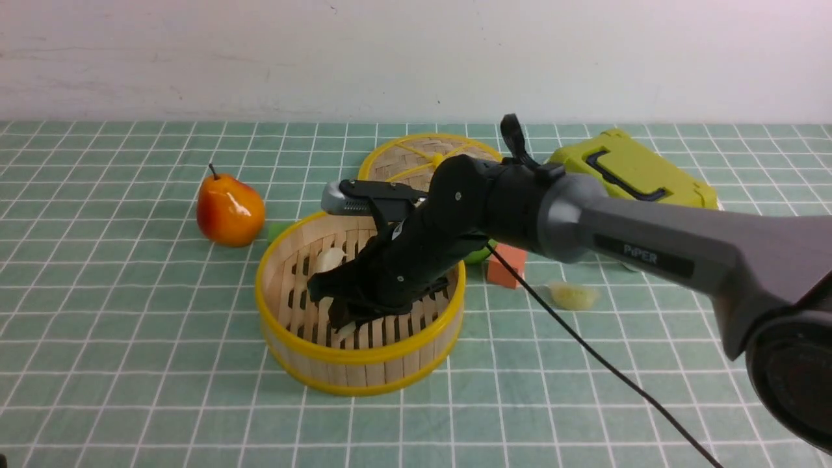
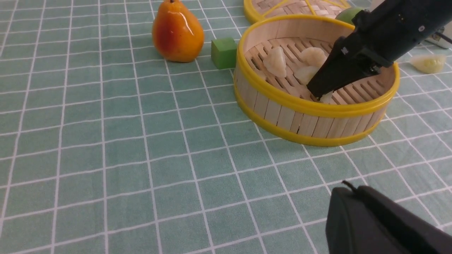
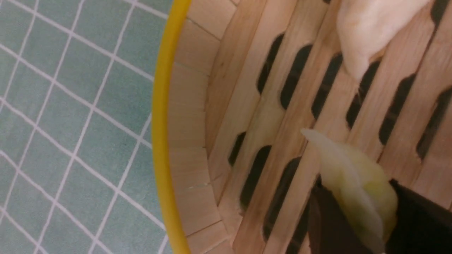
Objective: Put the dumplings into the steamer on the table with the blue tablecloth.
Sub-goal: 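Place the dumpling in the bamboo steamer basket with the right gripper, then reach for and grasp a dumpling lying on the table beside the steamer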
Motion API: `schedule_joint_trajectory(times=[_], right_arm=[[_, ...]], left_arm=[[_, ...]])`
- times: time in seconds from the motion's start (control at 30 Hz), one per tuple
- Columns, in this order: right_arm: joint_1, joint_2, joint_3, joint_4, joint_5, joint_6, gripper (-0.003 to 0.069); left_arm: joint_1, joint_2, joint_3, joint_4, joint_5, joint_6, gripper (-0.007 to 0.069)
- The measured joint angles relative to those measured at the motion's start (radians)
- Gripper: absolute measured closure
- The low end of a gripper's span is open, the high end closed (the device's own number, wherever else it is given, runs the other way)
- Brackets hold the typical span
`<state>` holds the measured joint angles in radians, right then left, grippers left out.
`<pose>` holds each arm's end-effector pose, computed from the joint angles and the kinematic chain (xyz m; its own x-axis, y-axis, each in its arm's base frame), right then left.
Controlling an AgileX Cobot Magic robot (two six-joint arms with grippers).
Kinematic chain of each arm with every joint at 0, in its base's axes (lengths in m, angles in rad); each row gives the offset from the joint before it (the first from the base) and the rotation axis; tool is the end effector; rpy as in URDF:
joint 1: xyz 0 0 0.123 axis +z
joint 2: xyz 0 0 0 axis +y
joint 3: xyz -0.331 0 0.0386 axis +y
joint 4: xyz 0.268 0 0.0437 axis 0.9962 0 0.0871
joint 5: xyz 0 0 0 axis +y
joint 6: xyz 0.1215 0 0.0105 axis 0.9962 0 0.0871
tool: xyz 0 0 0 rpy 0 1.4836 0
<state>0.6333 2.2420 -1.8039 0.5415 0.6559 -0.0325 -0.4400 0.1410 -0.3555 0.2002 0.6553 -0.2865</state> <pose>0.4336 0.3659 0.1909 -0.8793 -0.1736 -0.4436 -0.3931 0.7904 0.4698 0.0463 -0.0054 0.2666 -0.3430 0.0226 -0.9390 0.2784 0.9572 -0.0787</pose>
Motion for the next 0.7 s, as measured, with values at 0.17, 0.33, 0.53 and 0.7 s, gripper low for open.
schedule_joint_trajectory(times=[0.17, 0.33, 0.53, 0.7], right_arm=[[0.006, 0.0, -0.007, 0.011, 0.001, 0.005, 0.0331], [0.002, -0.024, -0.007, 0.024, 0.007, 0.008, 0.0197], [-0.059, -0.167, -0.007, -0.001, 0.073, -0.074, 0.016], [-0.161, -0.309, -0.013, -0.143, 0.203, -0.293, 0.0172]], left_arm=[[0.0, 0.0, 0.0, 0.001, 0.0, 0.0, 0.0638], [0.0, 0.0, 0.0, -0.004, 0.0, -0.001, 0.0638], [0.0, 0.0, 0.0, -0.005, 0.0, -0.001, 0.0638], [0.0, 0.0, 0.0, 0.006, -0.001, -0.001, 0.0635]])
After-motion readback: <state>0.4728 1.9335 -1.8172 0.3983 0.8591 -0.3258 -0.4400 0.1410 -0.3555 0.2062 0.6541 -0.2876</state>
